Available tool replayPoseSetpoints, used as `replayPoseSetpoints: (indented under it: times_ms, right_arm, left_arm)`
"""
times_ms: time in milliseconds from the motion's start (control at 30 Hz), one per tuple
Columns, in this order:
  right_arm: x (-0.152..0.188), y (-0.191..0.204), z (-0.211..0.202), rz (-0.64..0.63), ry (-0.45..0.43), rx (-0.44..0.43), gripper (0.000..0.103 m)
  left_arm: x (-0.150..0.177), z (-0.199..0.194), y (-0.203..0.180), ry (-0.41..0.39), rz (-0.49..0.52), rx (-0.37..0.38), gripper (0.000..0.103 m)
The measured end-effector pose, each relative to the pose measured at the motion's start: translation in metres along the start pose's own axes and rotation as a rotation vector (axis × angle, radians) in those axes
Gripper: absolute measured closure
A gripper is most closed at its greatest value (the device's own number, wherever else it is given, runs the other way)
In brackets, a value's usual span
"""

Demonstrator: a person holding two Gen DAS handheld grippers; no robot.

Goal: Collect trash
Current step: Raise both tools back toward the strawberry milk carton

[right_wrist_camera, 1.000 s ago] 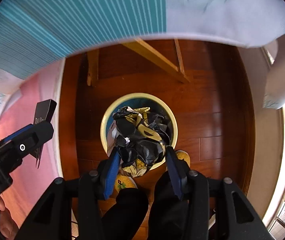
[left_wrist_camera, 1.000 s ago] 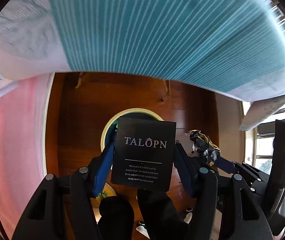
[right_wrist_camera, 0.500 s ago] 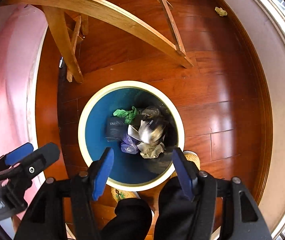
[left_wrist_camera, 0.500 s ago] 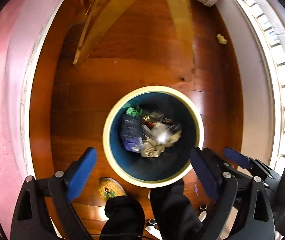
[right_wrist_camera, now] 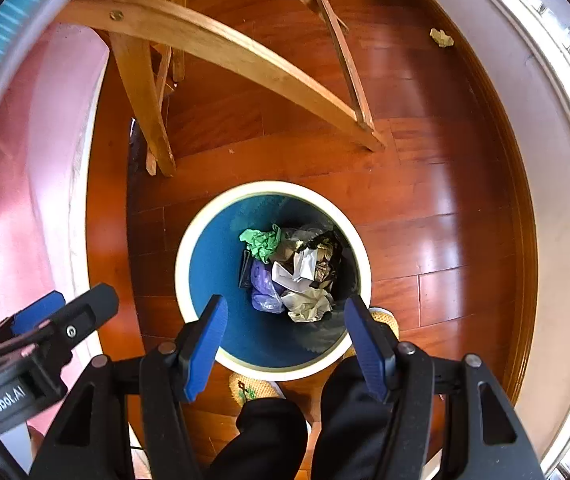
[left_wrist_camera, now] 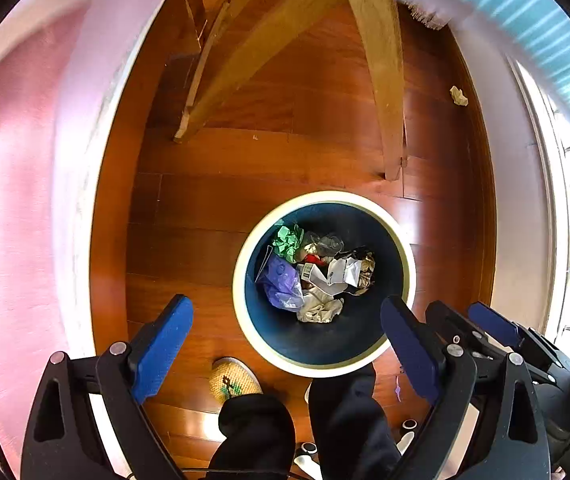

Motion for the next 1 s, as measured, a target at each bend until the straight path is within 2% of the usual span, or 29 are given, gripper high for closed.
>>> replayPoseSetpoints:
  times_ms: [233, 467, 733, 1000]
  right_arm:
    - [-0.012, 0.014, -0.050, 0.020, -0.035, -0.002, 0.042]
    - [-0.024, 0.032, -0.124, 0.030, -0.079, -0.012, 0.042]
    - [-0.045, 0.058, -0.223, -0.003, -0.163, -0.021, 0.042]
    - [-0.074, 0.082, -0.316, -0.057, -0.327, -0.021, 0.042]
  left_arm:
    - [-0.017, -0.057, -0.001, -0.030, 0.029, -0.001, 0.009]
    - [-0.042, -0.142, -0.006, -0.090, 0.072, 0.010, 0.009]
    - [-0.082, -0.258, -0.022, -0.208, 0.130, 0.074, 0.009]
    - [-0.118, -0.365, -0.024, -0.380, 0.201, 0.119, 0.009]
Point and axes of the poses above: each gripper's, at about its wrist camera, not at the fingertips, and z roughly the way its jaws point, y to its left, x to its underside, the point moved 8 cm from there along z, roughly the way its jaws point, and after that the axes turned 15 degrees about -y, right-handed, at the moved point
